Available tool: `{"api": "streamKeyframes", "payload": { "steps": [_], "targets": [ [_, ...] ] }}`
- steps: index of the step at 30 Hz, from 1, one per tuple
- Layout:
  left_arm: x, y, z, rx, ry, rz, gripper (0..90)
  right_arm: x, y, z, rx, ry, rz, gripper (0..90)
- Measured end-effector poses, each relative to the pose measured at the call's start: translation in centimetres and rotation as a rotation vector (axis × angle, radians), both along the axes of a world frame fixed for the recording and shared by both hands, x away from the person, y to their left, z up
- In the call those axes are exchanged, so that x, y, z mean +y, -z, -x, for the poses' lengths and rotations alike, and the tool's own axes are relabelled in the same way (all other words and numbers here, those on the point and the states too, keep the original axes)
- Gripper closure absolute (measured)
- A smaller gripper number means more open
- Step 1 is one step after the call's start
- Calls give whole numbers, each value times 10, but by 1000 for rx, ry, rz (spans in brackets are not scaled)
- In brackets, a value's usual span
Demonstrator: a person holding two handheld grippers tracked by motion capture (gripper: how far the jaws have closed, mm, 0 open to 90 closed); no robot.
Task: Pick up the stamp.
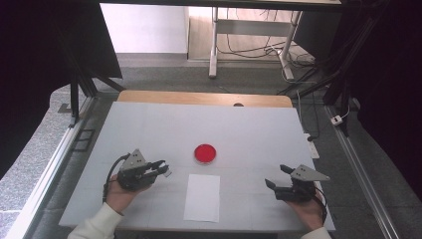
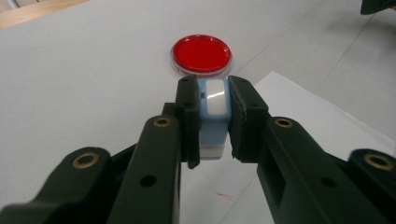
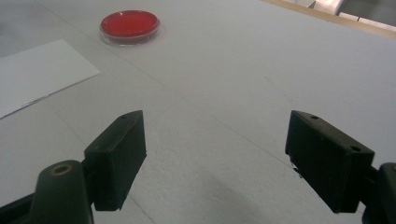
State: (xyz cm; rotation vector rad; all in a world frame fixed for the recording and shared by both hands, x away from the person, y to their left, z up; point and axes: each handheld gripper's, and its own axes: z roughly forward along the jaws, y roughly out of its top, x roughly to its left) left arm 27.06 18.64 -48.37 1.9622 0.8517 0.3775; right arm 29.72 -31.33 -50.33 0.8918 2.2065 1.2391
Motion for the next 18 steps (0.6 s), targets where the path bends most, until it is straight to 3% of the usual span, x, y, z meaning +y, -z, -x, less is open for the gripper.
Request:
{"api": "streamKeyframes", "payload": {
  "steps": [8,18],
  "targets": [
    [-2,-8,-3,-6,-5,32,751,-1,0,1,-5,4,2,200],
    [-8,-14,-7,-11,12,42,751,0,0,-1,-4,2,2,202]
  ]
}}
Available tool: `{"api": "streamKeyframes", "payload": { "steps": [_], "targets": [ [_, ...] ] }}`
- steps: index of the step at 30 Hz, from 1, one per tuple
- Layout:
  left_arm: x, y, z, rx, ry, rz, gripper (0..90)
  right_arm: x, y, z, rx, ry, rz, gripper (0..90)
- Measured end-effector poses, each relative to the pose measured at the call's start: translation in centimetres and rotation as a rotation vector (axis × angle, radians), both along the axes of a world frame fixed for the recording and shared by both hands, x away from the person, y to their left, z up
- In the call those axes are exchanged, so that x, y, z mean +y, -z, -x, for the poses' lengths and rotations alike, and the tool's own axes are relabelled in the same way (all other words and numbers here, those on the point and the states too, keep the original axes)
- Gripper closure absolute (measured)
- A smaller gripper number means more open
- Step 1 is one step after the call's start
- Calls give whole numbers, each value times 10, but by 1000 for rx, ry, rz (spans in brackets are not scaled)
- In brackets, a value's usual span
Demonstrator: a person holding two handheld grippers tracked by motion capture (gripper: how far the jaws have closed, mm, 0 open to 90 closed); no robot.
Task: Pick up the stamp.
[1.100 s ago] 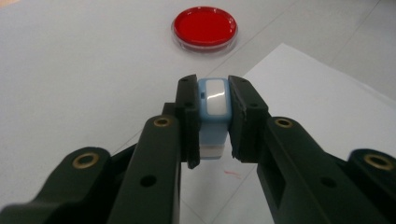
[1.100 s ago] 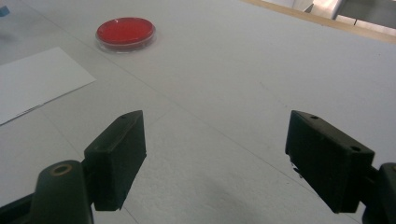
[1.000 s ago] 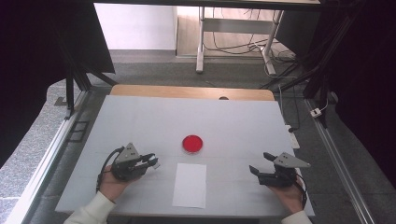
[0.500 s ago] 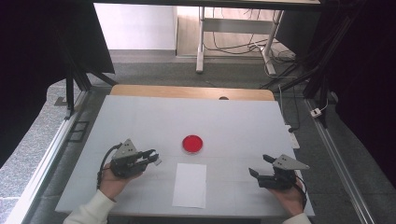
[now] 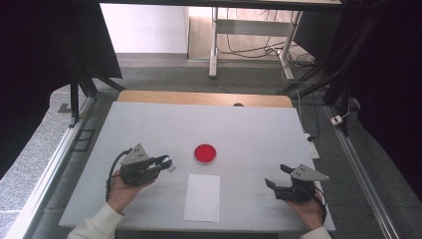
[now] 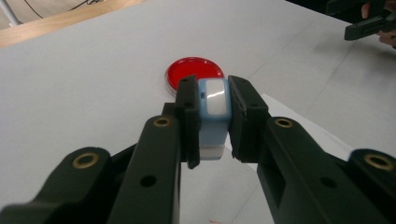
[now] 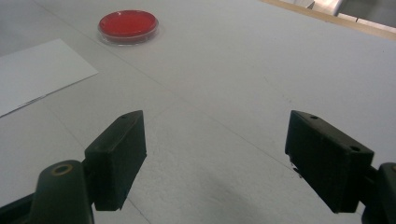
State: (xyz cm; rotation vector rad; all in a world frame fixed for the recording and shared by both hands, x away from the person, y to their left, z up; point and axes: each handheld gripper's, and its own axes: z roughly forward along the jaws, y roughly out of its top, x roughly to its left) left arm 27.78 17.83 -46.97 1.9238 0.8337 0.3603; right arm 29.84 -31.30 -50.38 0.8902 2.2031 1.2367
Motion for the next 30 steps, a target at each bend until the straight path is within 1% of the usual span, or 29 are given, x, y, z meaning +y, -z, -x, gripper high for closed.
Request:
{"api": "streamKeyframes", "payload": {
  "steps": [4,8,16,21,25,30],
  "targets": [
    [-4,-3,-3,-7,8,-3,751,0,0,0,-2,3,1,202],
    [-10,-4,-5,-8,22,-5,750,-1,0,-1,-1,0,-4,203],
    [-19,-6,-11,-6,35,-4,750,1,0,-1,0,-8,3,203],
    [-26,-9,-14,-8,51,3,750,0,0,-1,-1,-7,3,204],
    [-33,-13,-15,-24,61,2,751,1,0,-1,-2,-9,6,204],
    [-41,-16,-18,-27,82,17,751,0,0,-1,2,-5,1,204]
  ]
}}
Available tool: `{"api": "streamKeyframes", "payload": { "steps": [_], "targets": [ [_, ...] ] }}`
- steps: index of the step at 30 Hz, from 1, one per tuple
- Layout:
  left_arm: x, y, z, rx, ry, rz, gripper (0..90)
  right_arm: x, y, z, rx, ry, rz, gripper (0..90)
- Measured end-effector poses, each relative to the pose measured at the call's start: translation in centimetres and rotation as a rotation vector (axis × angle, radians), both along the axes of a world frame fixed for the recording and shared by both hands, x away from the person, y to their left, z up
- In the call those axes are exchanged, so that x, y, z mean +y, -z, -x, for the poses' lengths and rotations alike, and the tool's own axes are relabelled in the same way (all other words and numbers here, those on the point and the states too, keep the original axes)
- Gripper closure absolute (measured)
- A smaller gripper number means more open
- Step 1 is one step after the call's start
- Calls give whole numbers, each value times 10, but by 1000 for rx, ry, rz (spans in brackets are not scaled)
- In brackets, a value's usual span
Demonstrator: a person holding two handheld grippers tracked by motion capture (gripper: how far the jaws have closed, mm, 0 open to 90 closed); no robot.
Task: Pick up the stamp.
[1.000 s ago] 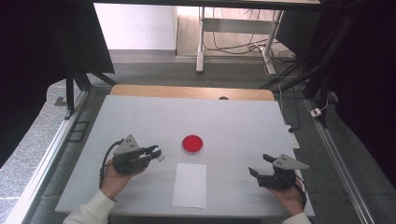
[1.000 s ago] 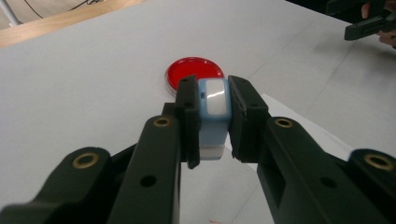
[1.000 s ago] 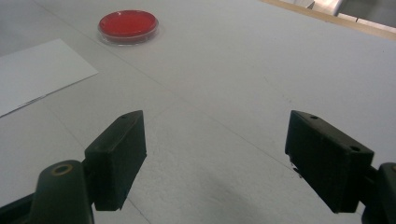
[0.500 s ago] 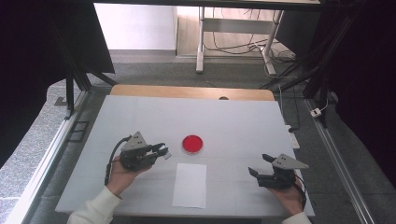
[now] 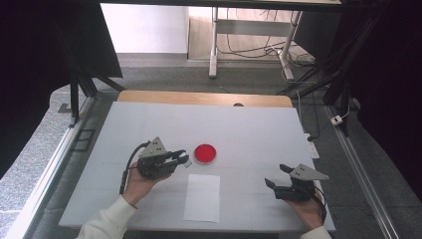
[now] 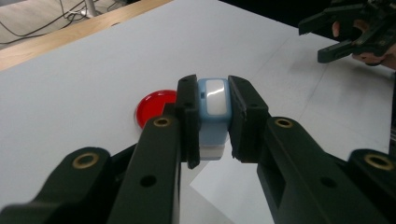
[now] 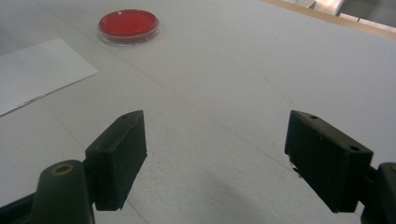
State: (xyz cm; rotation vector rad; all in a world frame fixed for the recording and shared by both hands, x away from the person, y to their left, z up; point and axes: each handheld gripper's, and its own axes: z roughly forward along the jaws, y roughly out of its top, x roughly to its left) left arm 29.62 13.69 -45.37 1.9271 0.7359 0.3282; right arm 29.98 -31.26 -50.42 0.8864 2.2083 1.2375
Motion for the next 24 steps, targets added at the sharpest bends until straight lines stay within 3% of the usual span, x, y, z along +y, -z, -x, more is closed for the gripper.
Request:
{"api": "streamKeyframes", "payload": {
  "steps": [15,24],
  "targets": [
    [-32,-3,-14,3,68,6,751,0,1,-3,7,4,-6,205],
    [-33,-1,-20,9,75,2,751,2,2,-4,5,3,0,208]
  ]
}}
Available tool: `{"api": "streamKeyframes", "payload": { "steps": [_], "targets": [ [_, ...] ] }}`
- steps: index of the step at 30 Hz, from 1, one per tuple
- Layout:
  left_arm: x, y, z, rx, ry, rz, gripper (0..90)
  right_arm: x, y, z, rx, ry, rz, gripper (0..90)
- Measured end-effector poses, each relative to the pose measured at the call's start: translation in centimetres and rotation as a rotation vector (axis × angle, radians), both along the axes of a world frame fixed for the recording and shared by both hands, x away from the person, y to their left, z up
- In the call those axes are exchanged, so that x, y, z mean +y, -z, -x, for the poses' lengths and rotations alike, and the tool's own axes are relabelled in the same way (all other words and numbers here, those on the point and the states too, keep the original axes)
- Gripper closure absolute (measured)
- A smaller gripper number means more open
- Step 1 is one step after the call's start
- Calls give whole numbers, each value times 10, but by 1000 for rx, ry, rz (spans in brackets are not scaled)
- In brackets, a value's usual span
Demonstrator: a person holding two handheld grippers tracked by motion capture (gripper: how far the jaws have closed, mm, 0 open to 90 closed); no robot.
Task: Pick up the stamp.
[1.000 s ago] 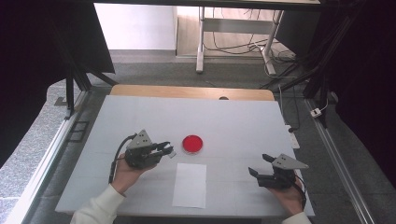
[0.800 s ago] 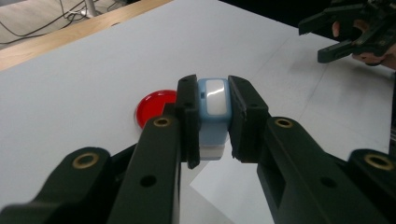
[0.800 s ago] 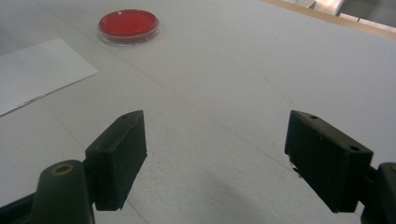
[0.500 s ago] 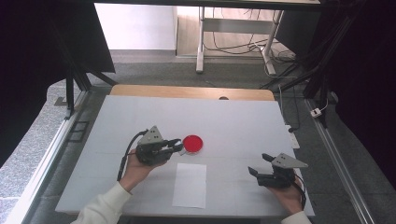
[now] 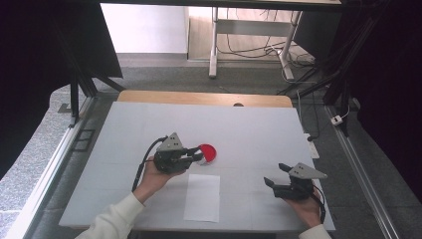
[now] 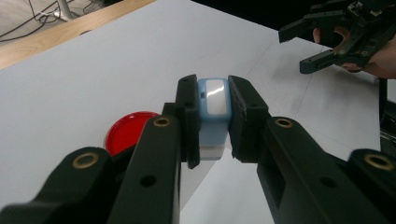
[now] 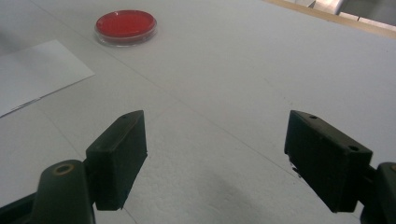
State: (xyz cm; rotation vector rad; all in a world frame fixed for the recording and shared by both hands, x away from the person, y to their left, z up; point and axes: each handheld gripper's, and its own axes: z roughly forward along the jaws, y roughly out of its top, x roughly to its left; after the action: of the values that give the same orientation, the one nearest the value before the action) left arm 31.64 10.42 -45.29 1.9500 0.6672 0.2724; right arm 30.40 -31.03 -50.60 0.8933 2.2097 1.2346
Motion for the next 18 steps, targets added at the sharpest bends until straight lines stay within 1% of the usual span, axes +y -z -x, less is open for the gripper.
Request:
{"api": "streamKeyframes", "payload": {
  "steps": [4,9,13,17,18],
  "targets": [
    [1,-1,1,-5,-2,2,751,1,0,1,-7,-7,12,208],
    [1,-3,2,-2,-5,17,751,0,-1,3,-6,-2,8,208],
    [1,-5,3,-6,-4,18,750,1,-1,4,-13,-5,13,208],
    [0,-5,3,-4,-4,16,751,1,-2,4,-15,-9,7,209],
    [0,-5,3,-5,-5,15,751,2,-2,4,-13,-11,-1,208]
  ]
}}
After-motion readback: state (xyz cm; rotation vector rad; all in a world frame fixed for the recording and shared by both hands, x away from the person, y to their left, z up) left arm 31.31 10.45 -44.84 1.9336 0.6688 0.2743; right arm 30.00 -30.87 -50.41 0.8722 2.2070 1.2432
